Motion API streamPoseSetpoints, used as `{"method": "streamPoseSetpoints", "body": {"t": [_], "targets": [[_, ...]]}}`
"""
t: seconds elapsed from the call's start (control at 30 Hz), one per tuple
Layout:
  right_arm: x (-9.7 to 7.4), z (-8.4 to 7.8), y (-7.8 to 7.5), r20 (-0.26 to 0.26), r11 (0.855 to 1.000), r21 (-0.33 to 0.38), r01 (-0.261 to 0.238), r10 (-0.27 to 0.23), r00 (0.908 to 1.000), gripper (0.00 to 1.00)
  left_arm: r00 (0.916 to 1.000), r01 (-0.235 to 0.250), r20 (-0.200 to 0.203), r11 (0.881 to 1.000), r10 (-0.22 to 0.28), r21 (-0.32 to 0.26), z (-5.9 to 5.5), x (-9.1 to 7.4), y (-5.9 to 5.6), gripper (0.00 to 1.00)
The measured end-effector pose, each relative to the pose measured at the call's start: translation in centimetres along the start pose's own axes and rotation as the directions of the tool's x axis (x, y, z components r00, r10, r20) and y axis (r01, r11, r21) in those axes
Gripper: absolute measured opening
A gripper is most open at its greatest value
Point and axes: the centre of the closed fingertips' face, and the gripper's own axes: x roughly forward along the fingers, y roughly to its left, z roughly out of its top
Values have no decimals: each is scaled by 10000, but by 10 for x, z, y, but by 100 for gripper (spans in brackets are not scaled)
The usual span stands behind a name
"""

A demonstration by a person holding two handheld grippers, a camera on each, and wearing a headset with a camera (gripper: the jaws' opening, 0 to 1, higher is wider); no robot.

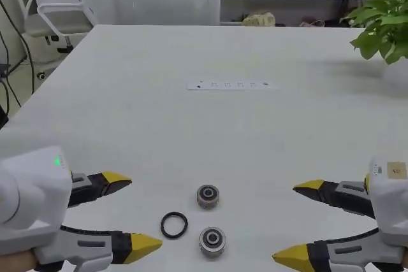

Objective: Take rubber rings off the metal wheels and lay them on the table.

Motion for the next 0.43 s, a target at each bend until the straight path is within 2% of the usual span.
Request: {"method": "streamPoseSetpoints", "body": {"t": [0.43], "targets": [[-1,-2,-2,-45,10000,-69,59,-59,10000,74,9999,-33,-101,10000,33,-66,-4,-1,0,61]]}}
